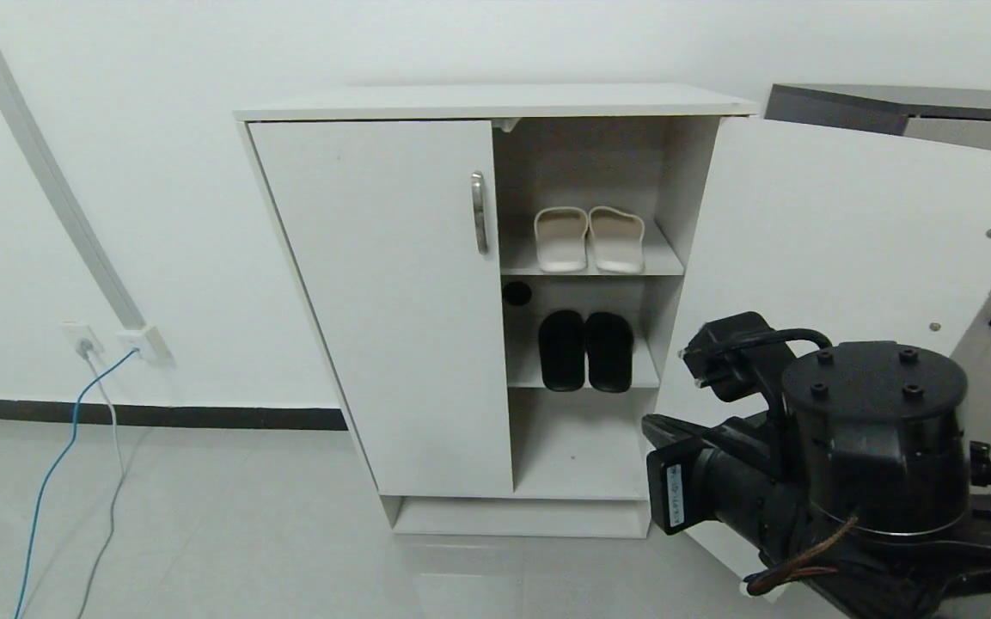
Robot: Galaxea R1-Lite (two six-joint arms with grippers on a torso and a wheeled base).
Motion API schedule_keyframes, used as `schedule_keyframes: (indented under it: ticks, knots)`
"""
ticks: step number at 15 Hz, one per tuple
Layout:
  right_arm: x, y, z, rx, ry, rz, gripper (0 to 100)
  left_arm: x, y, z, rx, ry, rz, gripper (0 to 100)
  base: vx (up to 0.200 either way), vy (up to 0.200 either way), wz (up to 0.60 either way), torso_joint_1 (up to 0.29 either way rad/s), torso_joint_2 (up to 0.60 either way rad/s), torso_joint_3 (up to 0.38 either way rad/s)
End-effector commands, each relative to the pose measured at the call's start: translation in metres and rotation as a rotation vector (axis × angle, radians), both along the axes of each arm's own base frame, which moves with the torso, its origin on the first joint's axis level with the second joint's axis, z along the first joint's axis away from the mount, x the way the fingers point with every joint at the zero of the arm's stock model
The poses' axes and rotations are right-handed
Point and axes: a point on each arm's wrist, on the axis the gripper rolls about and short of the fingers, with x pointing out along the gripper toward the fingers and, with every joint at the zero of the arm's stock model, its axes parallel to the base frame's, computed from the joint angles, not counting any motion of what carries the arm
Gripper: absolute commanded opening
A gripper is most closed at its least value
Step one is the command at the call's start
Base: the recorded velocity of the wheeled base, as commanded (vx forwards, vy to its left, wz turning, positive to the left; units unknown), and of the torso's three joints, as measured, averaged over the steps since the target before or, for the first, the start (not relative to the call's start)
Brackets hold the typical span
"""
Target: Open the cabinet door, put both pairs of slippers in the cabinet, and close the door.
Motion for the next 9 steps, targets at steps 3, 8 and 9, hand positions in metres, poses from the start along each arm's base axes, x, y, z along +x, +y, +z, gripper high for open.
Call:
schedule_keyframes:
  ticks: [3, 8, 9]
  knots:
    - [0.0015, 0.0008, -0.0023, -0.006, 0.004, -0.003, 0, 0.0001, 0.0000, -0.0001, -0.002, 0.002, 0.000, 0, 0.000, 0.000, 0.00, 0.000, 0.00, 0.000]
    - [0.0011, 0.0001, -0.0031, -0.009, 0.006, -0.003, 0, 0.0001, 0.0000, -0.0001, -0.002, 0.002, 0.001, 0, 0.000, 0.000, 0.00, 0.000, 0.00, 0.000]
    - [0.0012, 0.0004, -0.0035, -0.010, 0.007, -0.003, 0, 0.0001, 0.0000, -0.0001, -0.002, 0.002, 0.001, 0, 0.000, 0.000, 0.00, 0.000, 0.00, 0.000]
